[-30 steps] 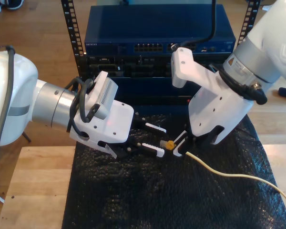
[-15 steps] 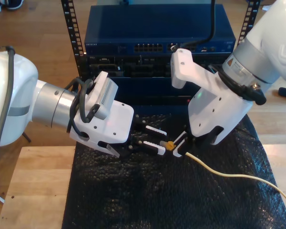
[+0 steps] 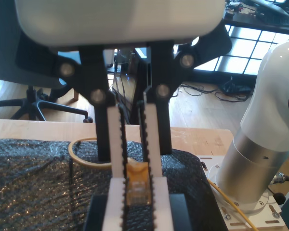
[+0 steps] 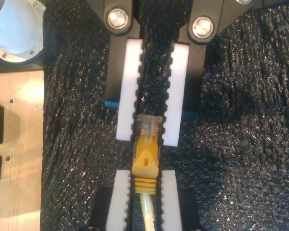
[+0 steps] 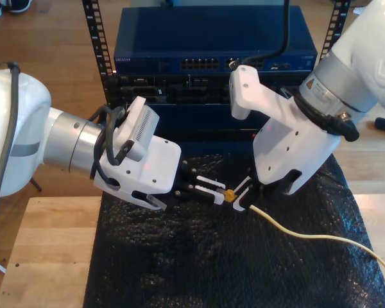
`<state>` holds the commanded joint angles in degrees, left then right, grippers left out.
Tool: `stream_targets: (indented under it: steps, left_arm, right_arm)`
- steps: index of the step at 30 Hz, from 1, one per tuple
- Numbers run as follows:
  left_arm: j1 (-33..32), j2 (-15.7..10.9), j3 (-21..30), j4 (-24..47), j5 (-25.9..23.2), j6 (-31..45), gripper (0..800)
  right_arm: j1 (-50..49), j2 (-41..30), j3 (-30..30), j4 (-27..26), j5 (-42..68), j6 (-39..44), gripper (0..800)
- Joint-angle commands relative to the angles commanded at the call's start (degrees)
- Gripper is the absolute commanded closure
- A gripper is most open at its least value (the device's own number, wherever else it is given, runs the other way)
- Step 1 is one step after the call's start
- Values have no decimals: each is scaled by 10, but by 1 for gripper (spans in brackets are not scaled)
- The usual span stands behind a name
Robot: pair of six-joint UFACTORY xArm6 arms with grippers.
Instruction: Grab the cable and plug it in
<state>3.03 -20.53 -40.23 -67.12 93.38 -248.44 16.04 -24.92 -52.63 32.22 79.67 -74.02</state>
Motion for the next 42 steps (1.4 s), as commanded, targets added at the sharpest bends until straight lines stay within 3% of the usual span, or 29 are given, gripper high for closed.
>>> stream_targets:
  steps: [3, 5, 14, 22, 30, 37, 42]
  left_arm:
    - [-1, -1, 0, 0, 1, -4, 797]
    - [-1, -1, 0, 0, 1, -4, 797]
    - [2, 5, -7, 0, -1, -24, 795]
    - [12, 28, -10, 1, 4, -88, 798]
    - [64, 112, -52, -20, 99, -119, 798]
    - [77, 127, -55, -33, 121, -139, 798]
    - [83, 132, -62, -36, 146, -168, 797]
  right_arm:
    - [-1, -1, 0, 1, 0, 0, 770]
    - [-1, -2, 0, 1, -1, -4, 687]
    - [-9, -7, -22, 0, -1, -47, 0]
    - [-40, -7, -26, 3, -2, -101, 0]
    - [-69, -10, -40, 4, -4, -106, 0]
    - [-67, -57, -28, 3, -9, -149, 0]
    - [-62, -127, 16, 4, -68, -159, 1]
